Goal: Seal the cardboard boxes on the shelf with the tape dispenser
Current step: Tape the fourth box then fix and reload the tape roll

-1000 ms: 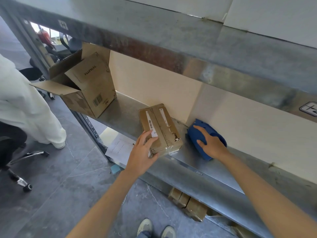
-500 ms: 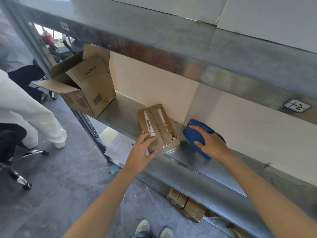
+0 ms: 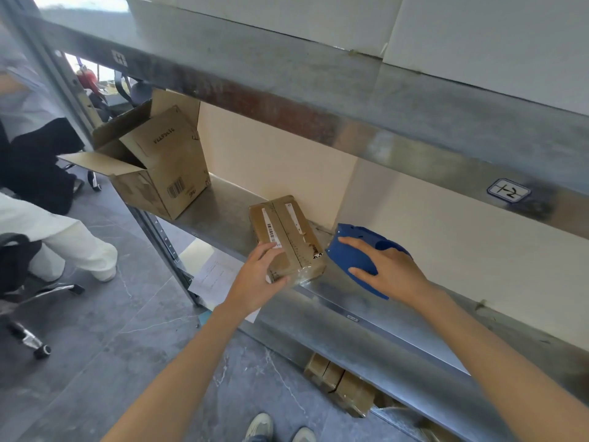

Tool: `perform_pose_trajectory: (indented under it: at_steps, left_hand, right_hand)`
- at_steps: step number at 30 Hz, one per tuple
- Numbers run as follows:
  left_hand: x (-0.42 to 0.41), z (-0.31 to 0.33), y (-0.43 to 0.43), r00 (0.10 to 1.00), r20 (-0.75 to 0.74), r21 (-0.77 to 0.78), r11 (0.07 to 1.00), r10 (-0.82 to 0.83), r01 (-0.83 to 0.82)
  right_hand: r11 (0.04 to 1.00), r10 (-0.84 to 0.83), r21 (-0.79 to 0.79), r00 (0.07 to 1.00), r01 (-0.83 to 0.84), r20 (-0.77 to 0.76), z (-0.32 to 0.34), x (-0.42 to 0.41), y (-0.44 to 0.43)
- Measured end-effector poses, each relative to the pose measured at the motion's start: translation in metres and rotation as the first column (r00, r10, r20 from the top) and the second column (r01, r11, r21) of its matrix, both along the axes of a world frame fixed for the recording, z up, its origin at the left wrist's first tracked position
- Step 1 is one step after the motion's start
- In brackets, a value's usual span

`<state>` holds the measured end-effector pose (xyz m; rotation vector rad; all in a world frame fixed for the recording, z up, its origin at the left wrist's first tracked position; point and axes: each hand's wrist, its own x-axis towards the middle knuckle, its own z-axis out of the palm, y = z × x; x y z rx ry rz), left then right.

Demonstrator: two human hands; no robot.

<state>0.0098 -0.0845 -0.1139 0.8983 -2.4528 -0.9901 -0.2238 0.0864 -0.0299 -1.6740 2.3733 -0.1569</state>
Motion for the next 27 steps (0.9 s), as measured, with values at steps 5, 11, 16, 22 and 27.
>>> perform_pose_trajectory:
  at_steps: [5, 11, 16, 22, 27]
  left_hand:
    - [0.001, 0.033, -0.009, 0.992, -0.120, 0.052, 0.998, 0.050, -0.044]
    - [0.002, 0.060, -0.011, 0.991, -0.089, 0.104, 0.989, -0.099, 0.108]
    - [0.006, 0.052, -0.011, 0.959, -0.006, 0.134, 0.950, -0.283, 0.281]
    - [0.001, 0.047, 0.000, 0.951, -0.003, 0.183, 0.934, -0.310, 0.305]
    - [-0.004, 0.049, 0.009, 0.941, -0.166, 0.401, 0.851, -0.295, 0.338]
  right_hand:
    - [0.980, 0.196, -0.043, 0.979, -0.194, 0.060, 0.006, 0.007, -0.005]
    - [0.881, 0.464, -0.046, 0.880, -0.470, -0.104, 0.012, 0.033, -0.002]
    - [0.826, 0.553, -0.031, 0.821, -0.562, -0.145, 0.004, 0.041, 0.003]
    - [0.798, 0.568, -0.113, 0.802, -0.591, -0.184, 0.005, 0.046, 0.012]
    - [0.775, 0.572, -0.182, 0.794, -0.605, -0.207, 0.005, 0.046, 0.020]
